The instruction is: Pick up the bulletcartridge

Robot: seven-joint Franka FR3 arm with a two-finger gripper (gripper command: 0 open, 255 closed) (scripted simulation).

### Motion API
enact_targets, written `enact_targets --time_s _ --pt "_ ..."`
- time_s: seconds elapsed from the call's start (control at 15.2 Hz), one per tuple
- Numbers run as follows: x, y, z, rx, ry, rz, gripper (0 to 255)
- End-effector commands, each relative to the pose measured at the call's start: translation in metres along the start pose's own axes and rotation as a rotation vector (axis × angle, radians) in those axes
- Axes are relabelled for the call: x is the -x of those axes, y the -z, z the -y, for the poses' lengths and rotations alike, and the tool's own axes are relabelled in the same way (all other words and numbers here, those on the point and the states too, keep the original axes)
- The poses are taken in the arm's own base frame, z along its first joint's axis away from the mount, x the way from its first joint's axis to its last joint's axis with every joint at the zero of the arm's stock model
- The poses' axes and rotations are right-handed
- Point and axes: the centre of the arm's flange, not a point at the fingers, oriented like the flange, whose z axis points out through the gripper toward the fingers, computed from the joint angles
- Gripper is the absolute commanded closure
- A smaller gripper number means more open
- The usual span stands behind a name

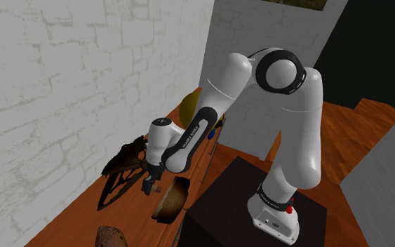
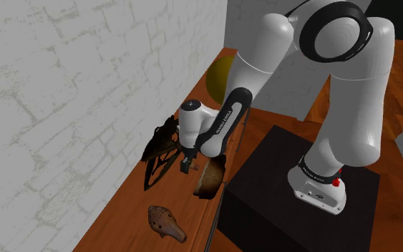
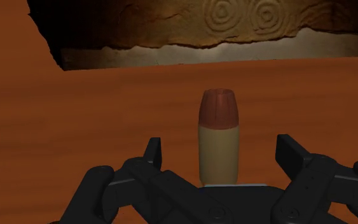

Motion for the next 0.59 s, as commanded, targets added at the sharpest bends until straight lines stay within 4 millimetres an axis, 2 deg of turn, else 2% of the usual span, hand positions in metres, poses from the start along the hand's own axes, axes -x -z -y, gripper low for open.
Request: enact_targets --time_s 0.0,0.07,0.53 --pt "-0.0003 -0.0031 0.0006 0.000 0.000 0.000 0" --pt "-0.0001 -0.0032 0.0011 0.000 0.000 0.000 255" --pt "-0.0024 -0.0033 0.0013 0.000 0.000 0.000 255"
